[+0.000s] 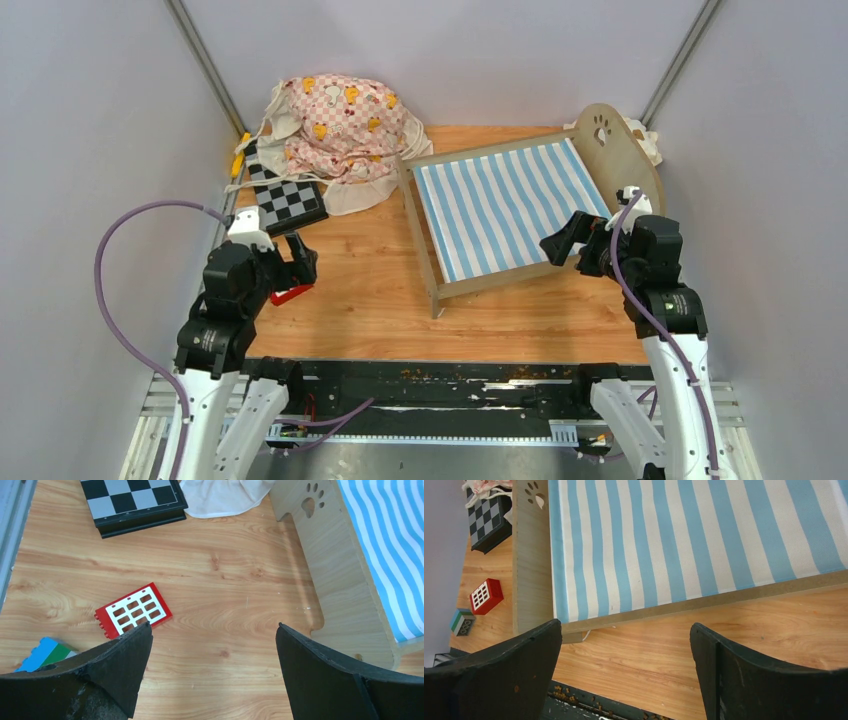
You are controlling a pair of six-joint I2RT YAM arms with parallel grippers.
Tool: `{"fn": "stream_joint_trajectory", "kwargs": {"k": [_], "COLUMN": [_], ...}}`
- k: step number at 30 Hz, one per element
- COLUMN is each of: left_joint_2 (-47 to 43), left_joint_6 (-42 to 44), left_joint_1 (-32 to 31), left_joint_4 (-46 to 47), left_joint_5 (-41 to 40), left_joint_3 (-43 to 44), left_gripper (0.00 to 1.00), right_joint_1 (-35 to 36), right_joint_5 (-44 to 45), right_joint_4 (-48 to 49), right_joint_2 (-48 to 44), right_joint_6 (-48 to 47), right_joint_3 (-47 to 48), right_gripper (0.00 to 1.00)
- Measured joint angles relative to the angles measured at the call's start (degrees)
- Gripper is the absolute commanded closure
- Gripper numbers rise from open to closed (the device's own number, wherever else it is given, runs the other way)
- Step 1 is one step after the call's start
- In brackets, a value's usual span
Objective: Set up the pet bed
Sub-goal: Pick up the mattress at the corner of the board.
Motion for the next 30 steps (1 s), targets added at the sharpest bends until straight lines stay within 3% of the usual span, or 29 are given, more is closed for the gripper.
{"fn": "stream_joint_trajectory", "kwargs": {"k": [10,14,20,30], "left_joint_2": [1.97,0.72,-1.09,-1.05], "left_joint_6": [1.73,1.81,1.38,1.20], "left_joint_1": [0.00,0.00,0.00,0.00], "left_joint_4": [-1.03,-0.55,0.00,0.02], "left_joint_5": [-0.90,-1.18,-2.82,-4.42], "left_joint_3": [1.88,1.68,0.00,-0.02], "left_gripper": [0.00,0.00,0.00,0.00], "right_joint_1": [0.22,4.66,19.87,27.19], "right_joint_5": [-2.23,-0.33,7.08,9.03], "right_joint_4": [3.93,8.11,16.96,32.30], "right_joint_2": [4.11,10.47,26.73,59.36], "right_joint_6": [-0.50,0.20,0.28,-0.94], "right_joint_3": [0.61,4.15,14.82,35.41], "right_gripper": [0.00,0.00,0.00,0.01]}}
